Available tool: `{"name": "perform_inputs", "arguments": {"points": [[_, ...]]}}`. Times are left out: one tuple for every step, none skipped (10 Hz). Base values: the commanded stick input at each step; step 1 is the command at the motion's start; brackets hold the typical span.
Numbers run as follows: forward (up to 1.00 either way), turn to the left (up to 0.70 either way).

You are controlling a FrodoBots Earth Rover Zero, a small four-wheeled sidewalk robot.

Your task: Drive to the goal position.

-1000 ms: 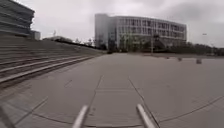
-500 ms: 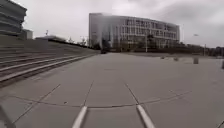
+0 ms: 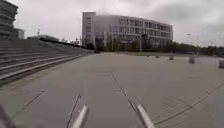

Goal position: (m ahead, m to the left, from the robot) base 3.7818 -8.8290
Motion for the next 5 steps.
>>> {"name": "perform_inputs", "arguments": {"points": [[1.0, -0.27], [1.0, -0.27], [1.0, -0.27], [1.0, -0.27], [1.0, -0.27]]}}
